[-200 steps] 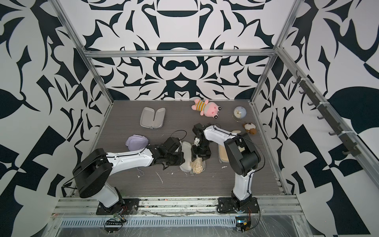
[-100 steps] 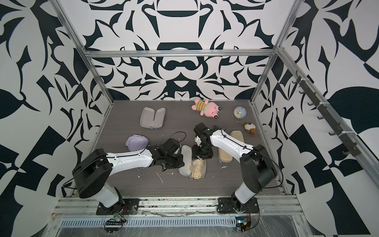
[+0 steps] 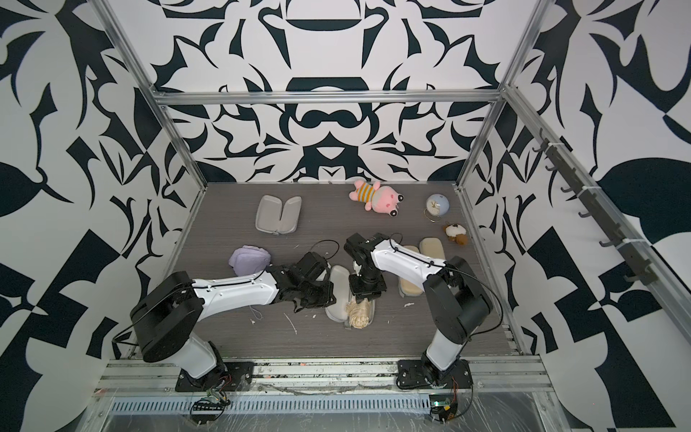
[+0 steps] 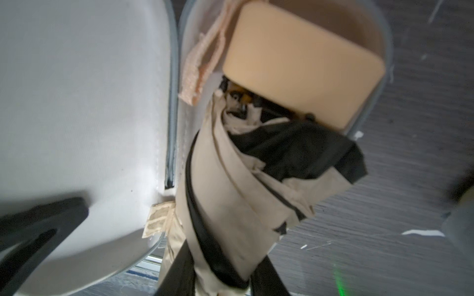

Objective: Put umbrellas into zippered umbrella sleeves
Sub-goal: Adjust the umbrella in the umbrella sleeve, then close the umbrella sleeve at the center of the board.

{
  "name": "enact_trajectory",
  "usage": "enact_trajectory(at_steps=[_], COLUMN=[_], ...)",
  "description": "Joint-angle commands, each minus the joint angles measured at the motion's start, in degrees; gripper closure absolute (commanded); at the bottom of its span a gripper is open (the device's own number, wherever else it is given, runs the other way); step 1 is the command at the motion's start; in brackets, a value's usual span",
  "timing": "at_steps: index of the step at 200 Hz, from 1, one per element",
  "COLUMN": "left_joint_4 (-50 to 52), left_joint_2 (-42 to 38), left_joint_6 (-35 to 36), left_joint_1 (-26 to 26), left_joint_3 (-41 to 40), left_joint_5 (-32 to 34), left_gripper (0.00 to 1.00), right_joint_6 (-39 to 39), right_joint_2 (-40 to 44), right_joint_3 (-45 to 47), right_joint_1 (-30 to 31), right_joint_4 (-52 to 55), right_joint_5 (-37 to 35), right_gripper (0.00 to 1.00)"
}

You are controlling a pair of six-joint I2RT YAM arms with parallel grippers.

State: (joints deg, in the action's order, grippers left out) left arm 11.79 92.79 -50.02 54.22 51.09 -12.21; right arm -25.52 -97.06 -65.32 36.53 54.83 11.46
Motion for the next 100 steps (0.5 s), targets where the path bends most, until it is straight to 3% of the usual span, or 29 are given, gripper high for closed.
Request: enact_trajectory(at_steps=[1, 46, 81, 89, 100], left_joint_4=[0.2, -1.2, -2.0, -3.8, -8.2], left_joint_2=[-1.2, -0.9, -2.0, -2.5, -3.0], left_joint_6=[3.0, 3.7, 1.4, 0.1, -2.5], left_joint_1=[0.1, 0.1, -0.9, -1.3, -2.5], left_joint_3=[0.0, 0.1, 0.1, -0.6, -2.9], left_joint_5=[-5.2, -8.1, -8.6, -9.5, -12.2], left_gripper=[1.00, 1.00, 1.00, 0.87, 0.78], right_joint_6=[4.0, 6.0, 2.6, 2.6, 2.5], right_joint_2=[-2.3, -5.1, -6.6, -6.1, -5.0], right_joint_3=[-0.9, 6.0, 10.8, 11.0, 10.9], right_joint_1=[-0.2, 1.0, 2.1, 2.1, 2.1], right_joint_4=[-3.6, -12.1, -16.8, -17.2, -17.0], right_joint_5=[-9.5, -16.8, -13.4, -11.8, -9.2], right_gripper=[0.76, 0.83, 0.83, 0.81, 0.77])
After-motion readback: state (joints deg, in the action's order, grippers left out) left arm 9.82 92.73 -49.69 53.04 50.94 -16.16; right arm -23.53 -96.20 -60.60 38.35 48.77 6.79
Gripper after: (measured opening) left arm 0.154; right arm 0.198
